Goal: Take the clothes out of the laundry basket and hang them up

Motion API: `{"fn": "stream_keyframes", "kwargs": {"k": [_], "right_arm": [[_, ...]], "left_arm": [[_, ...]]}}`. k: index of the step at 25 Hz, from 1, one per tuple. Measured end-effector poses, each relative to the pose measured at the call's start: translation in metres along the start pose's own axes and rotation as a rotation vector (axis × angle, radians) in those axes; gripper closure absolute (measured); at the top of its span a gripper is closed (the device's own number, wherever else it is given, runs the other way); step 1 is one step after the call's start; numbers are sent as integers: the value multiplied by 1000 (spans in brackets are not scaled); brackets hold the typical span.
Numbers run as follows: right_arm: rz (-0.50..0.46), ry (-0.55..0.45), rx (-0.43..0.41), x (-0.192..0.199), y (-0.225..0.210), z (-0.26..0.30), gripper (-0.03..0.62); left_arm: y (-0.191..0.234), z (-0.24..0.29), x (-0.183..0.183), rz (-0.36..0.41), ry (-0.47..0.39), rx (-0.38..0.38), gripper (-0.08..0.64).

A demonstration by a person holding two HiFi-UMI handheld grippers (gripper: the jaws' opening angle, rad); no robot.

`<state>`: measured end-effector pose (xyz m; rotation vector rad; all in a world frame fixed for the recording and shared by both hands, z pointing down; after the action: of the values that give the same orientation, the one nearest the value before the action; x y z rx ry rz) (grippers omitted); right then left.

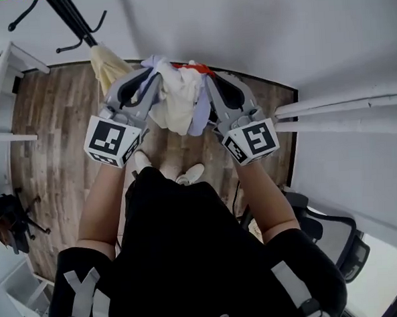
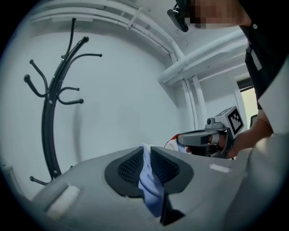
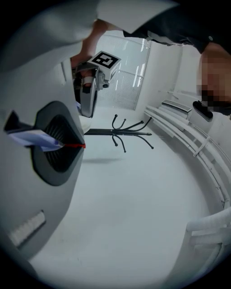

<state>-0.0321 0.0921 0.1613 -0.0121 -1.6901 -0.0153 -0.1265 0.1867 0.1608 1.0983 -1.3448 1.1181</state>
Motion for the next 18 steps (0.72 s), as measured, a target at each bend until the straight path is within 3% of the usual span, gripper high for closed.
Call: {"fn": "stream_keyframes", "kwargs": {"k": [5, 10, 18], "right_arm": [[-11, -14, -63, -10, 91, 55, 580], [-1, -31, -79, -21, 168, 115, 580], [8, -76, -80, -29, 254, 211, 580]], "left_arm": [[61, -77, -13, -3, -48, -42, 508], [128, -137, -25, -8, -67, -21, 508], [236, -206, -49, 11, -85, -15, 508]]}}
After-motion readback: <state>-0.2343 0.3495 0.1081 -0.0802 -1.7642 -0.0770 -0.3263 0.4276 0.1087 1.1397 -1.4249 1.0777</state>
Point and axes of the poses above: the fingertips, and each gripper's own axes: z forward along the fingers, y to its left, x out of its underside, the point moved 2 cm from there along -z, backward along the fingers, and after that the axes turned 6 degrees about -y, right-handed, at the moved point
